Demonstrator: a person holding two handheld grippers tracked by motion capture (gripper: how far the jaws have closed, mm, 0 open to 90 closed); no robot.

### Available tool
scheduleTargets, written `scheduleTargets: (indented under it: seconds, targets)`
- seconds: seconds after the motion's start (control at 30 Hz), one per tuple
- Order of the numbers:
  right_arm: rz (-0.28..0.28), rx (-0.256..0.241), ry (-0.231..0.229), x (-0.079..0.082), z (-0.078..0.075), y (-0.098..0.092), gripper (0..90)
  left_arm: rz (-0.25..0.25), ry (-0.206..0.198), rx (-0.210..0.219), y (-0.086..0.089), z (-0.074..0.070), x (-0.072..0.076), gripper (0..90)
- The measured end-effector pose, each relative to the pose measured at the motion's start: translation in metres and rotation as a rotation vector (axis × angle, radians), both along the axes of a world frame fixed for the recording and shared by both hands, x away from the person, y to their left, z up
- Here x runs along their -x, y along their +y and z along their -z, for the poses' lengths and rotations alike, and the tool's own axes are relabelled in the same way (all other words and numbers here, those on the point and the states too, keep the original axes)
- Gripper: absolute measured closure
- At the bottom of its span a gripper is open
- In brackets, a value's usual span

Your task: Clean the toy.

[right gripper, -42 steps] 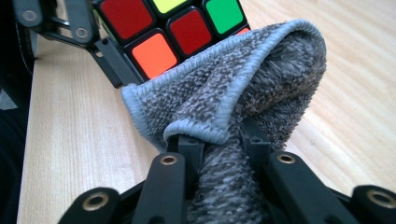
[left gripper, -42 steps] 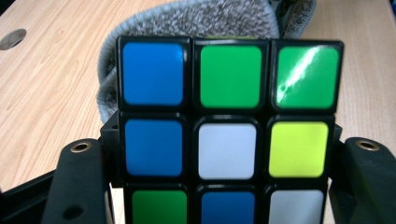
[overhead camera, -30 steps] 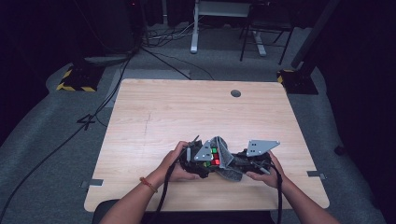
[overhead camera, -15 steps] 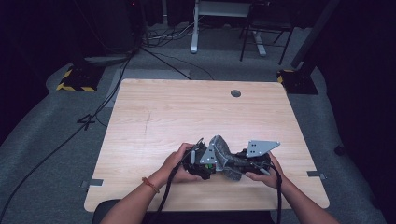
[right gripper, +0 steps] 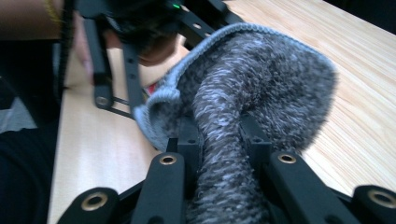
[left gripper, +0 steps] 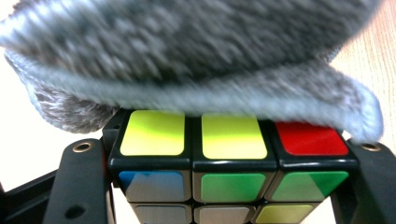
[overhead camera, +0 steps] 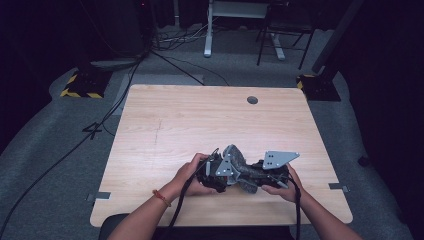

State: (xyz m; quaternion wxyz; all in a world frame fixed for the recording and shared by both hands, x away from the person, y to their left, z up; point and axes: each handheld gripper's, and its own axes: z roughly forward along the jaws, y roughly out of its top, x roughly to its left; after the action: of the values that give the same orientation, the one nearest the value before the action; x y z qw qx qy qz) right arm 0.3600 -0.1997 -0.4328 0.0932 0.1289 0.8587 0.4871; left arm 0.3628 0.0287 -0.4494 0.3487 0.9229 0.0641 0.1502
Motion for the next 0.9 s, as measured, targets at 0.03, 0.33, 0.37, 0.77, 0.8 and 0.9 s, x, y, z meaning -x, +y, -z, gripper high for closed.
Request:
scheduleTargets:
  seconds: [0.03, 0.33, 0.37, 0.77, 0.8, 0.9]
  targets:
    - [0.018, 0.007, 0.001, -0.002, 0.001, -0.001, 74.9, 0.003, -0.005, 0.004, 0.000, 0.000, 0.000, 33.2]
    - [0.055, 0.042, 0.071, -0.016, 0.017, -0.008, 74.9, 0.005, -0.008, 0.066, 0.006, -0.008, 0.002, 33.2]
    - [0.040, 0.030, 0.080, -0.016, 0.017, -0.007, 74.9, 0.004, -0.007, 0.066, 0.005, -0.008, 0.002, 33.2]
    - [-0.039, -0.024, 0.041, -0.001, 0.002, -0.001, 75.2, 0.009, -0.016, -0.008, -0.002, 0.002, 0.002, 33.0]
    - [-0.032, -0.020, 0.040, -0.001, 0.003, -0.001, 75.2, 0.008, -0.010, -0.005, -0.001, 0.002, 0.001, 33.1]
    - [-0.004, -0.004, 0.046, -0.006, 0.006, -0.003, 75.3, 0.006, -0.016, 0.023, 0.001, -0.002, 0.003, 33.1]
